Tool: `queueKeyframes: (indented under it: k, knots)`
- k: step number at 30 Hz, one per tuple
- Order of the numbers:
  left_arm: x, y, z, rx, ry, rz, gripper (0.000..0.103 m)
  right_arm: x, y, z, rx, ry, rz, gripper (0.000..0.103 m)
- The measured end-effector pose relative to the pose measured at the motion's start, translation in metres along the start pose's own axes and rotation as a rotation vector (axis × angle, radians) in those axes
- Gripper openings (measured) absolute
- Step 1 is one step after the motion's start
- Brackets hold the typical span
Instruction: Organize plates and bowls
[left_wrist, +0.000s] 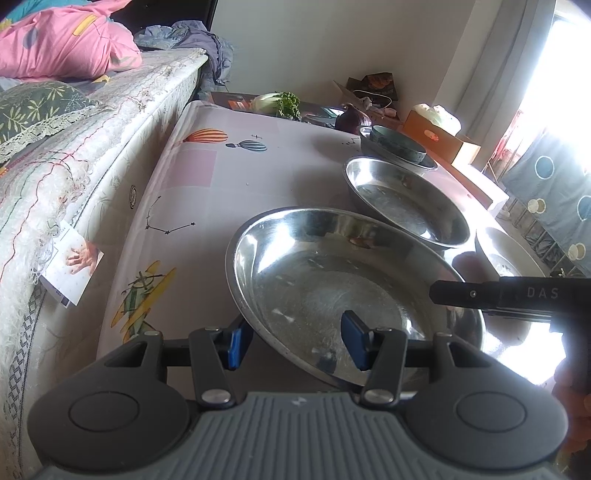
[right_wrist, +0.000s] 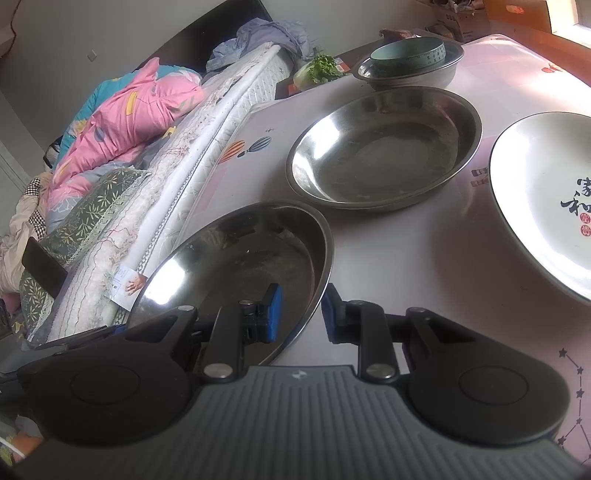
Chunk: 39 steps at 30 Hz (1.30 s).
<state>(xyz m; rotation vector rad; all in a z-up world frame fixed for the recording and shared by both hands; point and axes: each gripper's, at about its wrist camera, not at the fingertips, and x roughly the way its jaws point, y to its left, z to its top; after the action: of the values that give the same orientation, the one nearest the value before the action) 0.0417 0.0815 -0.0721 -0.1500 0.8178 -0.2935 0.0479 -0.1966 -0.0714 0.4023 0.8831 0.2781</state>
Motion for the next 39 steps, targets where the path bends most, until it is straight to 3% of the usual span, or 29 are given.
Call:
queueKeyframes:
  k: [39]
  knots:
    - [-0.01,-0.011,-0.016,0.024,0.078,-0.085,0.054,-0.015,-0.014,-0.016,0.003,0.03,-0.015,0.025]
